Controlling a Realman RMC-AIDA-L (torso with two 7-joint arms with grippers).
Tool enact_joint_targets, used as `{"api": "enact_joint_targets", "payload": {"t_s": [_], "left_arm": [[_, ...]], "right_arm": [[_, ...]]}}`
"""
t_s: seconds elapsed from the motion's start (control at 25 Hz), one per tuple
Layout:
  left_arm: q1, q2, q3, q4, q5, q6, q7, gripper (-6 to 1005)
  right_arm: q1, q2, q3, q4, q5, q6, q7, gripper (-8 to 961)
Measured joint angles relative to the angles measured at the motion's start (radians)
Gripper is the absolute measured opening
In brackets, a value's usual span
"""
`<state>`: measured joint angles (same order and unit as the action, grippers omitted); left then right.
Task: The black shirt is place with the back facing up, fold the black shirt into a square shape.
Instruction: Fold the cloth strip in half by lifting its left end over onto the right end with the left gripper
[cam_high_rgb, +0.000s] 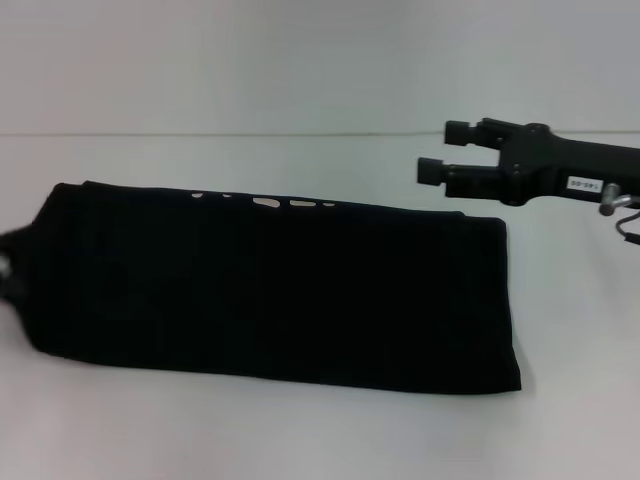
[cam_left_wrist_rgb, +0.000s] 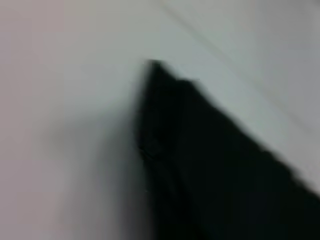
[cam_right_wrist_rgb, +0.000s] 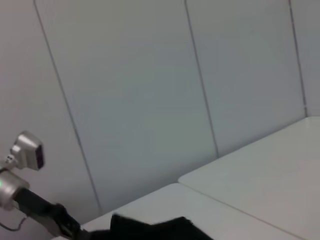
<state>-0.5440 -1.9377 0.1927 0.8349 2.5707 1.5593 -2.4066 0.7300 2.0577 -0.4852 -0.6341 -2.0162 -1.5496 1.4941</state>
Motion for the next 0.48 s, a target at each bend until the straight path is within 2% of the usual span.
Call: {"api": "enact_joint_targets", "payload": {"t_s": [0.12,0.28,0.36,0.4,0.44,0.48], "left_arm": [[-0.051,0.005,0.023,-0.040,-0.103,0.075,0.001,66],[-0.169,0.000,0.104,-0.141,-0.215,0.104,0.006,77],[-0.225,-0.019,0.142,-0.183,-0.252,0.092,0.014,82],[-0.260,-0.036,0.164,-0.208,-0.269,0.083,0.019,85],[-0.296,-0.062,0.182,-0.229,-0.283,0.059,0.032,88],[-0.317,-0.078,0.192,-0.238,-0.287,0.048,0.041,91]], "right_arm": [[-0.021,-0.011,0.037,-0.009,0.001,0.001,-0.002,926],[-0.058,-0.041,0.097,-0.011,0.003,0.019,-0.012,926],[-0.081,-0.058,0.125,-0.012,0.013,0.025,-0.012,926],[-0.104,-0.078,0.144,-0.013,0.035,0.024,-0.012,926],[-0.104,-0.078,0.144,-0.013,0.035,0.024,-0.012,926],[-0.118,-0.087,0.149,-0.013,0.048,0.022,-0.013,927]]}}
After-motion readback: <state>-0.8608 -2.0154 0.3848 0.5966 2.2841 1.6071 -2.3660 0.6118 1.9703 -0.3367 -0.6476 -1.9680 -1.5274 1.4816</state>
